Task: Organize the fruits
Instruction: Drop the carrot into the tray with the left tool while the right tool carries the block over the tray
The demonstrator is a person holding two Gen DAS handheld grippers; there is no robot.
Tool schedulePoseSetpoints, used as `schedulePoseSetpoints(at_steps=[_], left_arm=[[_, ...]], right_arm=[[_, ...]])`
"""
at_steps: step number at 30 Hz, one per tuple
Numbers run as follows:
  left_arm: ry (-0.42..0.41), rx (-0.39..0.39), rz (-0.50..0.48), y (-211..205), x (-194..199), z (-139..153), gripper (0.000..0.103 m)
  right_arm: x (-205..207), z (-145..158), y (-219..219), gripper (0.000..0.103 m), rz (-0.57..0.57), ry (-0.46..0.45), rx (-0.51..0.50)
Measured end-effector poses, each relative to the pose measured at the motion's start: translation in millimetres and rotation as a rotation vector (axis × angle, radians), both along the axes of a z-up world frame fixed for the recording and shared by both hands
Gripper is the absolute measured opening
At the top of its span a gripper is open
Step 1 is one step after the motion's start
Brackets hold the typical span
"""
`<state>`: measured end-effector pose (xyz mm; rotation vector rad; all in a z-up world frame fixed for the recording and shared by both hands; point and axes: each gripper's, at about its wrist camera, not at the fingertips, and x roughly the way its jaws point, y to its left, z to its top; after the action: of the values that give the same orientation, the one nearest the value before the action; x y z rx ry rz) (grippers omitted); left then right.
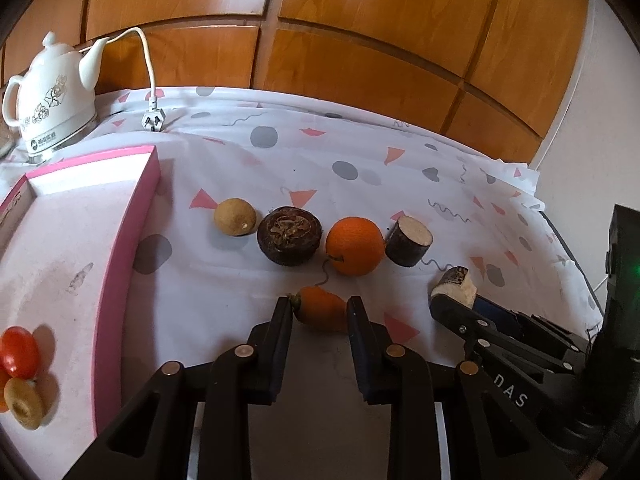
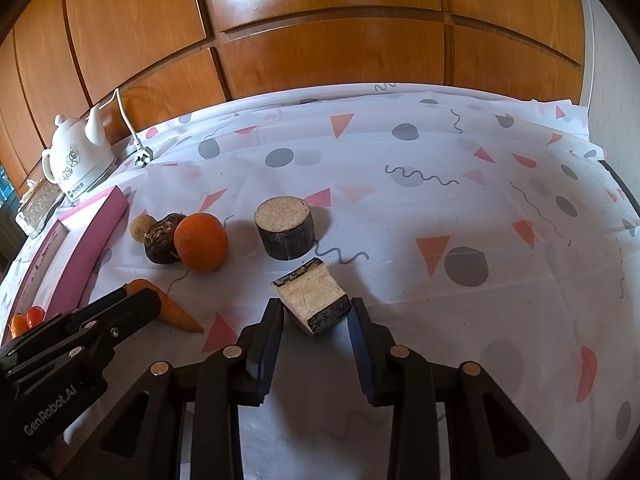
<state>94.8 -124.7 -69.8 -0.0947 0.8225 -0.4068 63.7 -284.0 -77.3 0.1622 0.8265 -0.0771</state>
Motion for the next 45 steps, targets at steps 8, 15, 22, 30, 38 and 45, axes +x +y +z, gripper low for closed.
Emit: schedulePoseSetpoints(at_steps=[8,15,22,30,38,45], left_arm=[[-0.011,0.001,0.004,11.1,-11.0,14.6,0.025],[-0.041,-0.039,0.027,29.9,-21.6,33.7,0.025],[-0.072,-0.047,0.074,57.2,-28.7,54.0,0.025],[-0.078,-0.066,0.197,125.8,-22.7,71.4,0.025],[-0.069,-0.019,0.318,194.1,-5.9,67.3,0.025],[-0.018,-0.012,0.428,222.9,-2.1,53.2,0.045]], right_arm=[[-6.7,2.9,13.2,0.033,0.041,0.013,-0.027],[-10.2,7.5,27.2,0.032,0.076,0.018,-0.005],[-9.7,26.1,51.7,0.032,0.156,-0.005,0.046],[-3.4,47.9,102.2,0.032,0.321,-0.022,0.078],[4.8,57.2,166.1,0.032,0.496,-0.001,0.127],[7.5,49.6,216.0,0.036,0.569,0.023,0.09]])
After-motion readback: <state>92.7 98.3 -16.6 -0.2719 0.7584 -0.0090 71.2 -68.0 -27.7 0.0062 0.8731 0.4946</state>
